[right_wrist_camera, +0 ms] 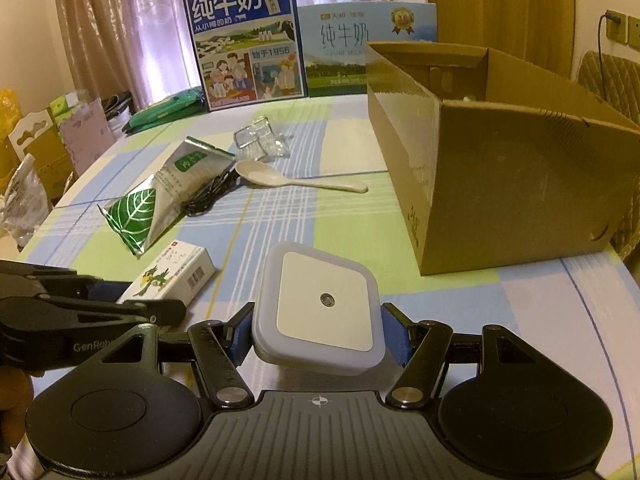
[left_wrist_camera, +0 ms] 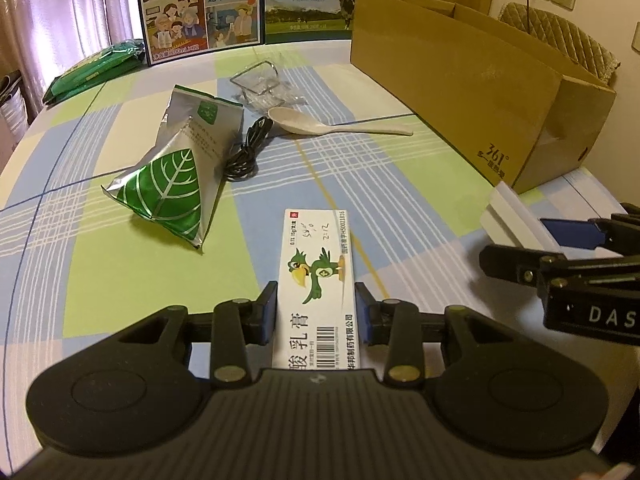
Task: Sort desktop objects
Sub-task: 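Carry the ointment box and white plug over the cardboard box with both tools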
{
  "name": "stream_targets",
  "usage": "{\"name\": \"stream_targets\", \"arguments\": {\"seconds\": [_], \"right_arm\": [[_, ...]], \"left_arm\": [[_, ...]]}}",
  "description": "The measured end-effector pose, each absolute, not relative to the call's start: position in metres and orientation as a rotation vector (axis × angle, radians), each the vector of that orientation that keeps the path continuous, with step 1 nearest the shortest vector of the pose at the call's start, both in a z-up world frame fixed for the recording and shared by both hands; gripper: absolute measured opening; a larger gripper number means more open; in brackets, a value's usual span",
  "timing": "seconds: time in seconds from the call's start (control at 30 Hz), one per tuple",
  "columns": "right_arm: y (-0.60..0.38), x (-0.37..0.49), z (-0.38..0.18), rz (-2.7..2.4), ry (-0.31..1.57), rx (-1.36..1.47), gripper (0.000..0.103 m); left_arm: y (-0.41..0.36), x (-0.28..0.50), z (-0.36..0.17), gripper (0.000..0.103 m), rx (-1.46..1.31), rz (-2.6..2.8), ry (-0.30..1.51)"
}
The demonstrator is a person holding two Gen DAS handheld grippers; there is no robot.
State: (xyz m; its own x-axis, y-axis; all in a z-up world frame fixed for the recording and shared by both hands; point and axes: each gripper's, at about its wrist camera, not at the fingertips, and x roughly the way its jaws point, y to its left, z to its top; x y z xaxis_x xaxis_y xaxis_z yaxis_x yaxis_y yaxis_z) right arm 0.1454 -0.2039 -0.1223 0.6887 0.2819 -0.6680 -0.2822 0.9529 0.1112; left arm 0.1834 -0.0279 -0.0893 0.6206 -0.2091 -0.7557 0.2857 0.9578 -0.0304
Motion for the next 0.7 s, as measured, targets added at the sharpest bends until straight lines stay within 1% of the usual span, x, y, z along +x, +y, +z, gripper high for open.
{"name": "stream_targets", "arguments": {"seconds": [0.27, 0.7], "right_arm": [[-0.206, 0.139, -0.108, 0.317, 0.707, -0.01, 0.062], [-0.224, 0.123, -0.051, 0.302, 0.608, 0.028, 0.062]], "left_arm": [[-0.027, 0.172, -0.067, 0.033, 0.056, -0.263, 0.834], [-0.051, 0.147, -0.012, 0.033, 0.044, -0.262, 0.797]]}}
